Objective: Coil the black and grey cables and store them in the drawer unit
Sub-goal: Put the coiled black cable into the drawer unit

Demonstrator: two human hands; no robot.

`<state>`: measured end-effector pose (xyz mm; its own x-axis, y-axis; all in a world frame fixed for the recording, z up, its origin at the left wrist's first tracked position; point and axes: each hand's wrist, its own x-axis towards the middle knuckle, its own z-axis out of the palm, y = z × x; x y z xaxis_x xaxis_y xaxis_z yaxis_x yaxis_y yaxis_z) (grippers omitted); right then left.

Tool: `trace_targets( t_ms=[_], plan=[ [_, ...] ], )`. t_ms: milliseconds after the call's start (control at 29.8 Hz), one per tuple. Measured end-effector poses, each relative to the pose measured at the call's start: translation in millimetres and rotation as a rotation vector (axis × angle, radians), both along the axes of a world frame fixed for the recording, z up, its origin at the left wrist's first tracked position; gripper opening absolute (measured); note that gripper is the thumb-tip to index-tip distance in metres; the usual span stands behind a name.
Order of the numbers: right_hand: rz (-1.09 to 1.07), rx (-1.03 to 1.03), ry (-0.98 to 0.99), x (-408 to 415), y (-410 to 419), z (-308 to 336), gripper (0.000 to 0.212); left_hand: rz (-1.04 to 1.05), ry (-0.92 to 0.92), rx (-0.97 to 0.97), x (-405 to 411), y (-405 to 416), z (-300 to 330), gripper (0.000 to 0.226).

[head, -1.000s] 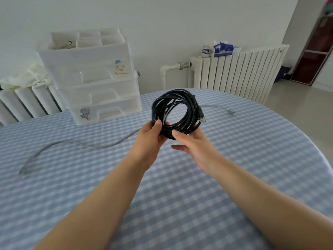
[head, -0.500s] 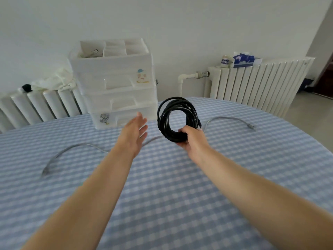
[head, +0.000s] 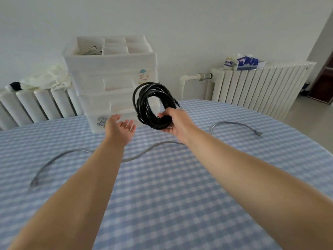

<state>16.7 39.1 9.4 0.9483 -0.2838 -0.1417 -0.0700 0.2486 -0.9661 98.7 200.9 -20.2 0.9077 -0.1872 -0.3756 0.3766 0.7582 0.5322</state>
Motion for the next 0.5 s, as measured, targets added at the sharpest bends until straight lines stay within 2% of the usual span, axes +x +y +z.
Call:
trace_targets(
  t_ms=[134, 235, 437, 504],
  plan=[
    [0.058, -0.17, -0.084, 18.7, -2.0, 14.5, 0.024, 0.072, 0.049, -0.005, -3.0, -3.0, -5.8, 0.047],
    [0.101, -0.252, -0.082, 30.6, 1.4, 24.7, 0.028, 0.152, 0.102, 0.021, -11.0, -10.5, -9.5, 0.038],
    [0.106, -0.264, -0.056, 48.2, 11.9, 29.8, 0.016, 0.255, 0.189, 0.168, -34.5, -19.0, -11.3, 0.04],
    [0.078, -0.262, -0.053, 51.9, 12.8, 30.0, 0.017, 0.27, 0.225, 0.182, -40.7, -18.2, -11.2, 0.034]
  ],
)
